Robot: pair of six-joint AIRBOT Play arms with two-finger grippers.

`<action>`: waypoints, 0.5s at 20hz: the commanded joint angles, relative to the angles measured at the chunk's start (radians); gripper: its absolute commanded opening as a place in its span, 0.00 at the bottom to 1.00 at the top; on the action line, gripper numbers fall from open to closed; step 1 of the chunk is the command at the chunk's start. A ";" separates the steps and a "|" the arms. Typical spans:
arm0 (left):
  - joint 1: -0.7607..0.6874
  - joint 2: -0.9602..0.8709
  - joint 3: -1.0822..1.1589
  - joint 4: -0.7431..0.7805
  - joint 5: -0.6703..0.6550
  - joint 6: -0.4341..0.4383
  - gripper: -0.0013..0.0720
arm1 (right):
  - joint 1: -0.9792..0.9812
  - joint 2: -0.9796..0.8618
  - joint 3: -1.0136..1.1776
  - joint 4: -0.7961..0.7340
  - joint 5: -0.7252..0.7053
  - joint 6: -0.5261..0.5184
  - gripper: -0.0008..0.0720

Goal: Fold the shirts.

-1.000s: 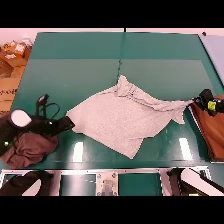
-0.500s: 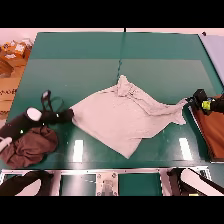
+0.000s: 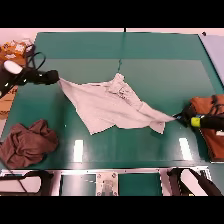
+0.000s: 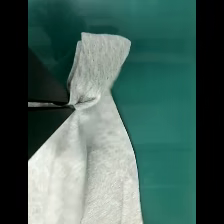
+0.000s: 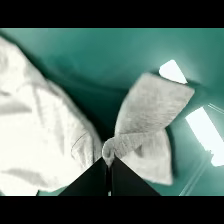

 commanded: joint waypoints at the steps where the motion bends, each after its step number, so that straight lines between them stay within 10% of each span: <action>1: -0.063 -0.194 0.197 -0.027 -0.077 0.094 0.05 | 0.063 0.024 -0.163 0.082 -0.019 0.027 0.02; 2: -0.085 -0.220 0.224 -0.027 -0.078 0.092 0.06 | 0.077 0.015 -0.176 0.094 -0.047 0.023 0.03; 4: -0.096 -0.223 0.259 -0.024 -0.114 0.032 0.82 | 0.078 0.012 -0.147 0.092 -0.090 -0.040 0.34; 8: -0.014 -0.212 0.389 -0.019 -0.460 -0.091 0.82 | 0.024 0.011 0.075 -0.078 -0.058 -0.069 0.44; 10: 0.017 -0.212 0.402 -0.021 -0.609 -0.118 0.47 | 0.014 -0.006 0.155 -0.109 -0.003 -0.085 0.44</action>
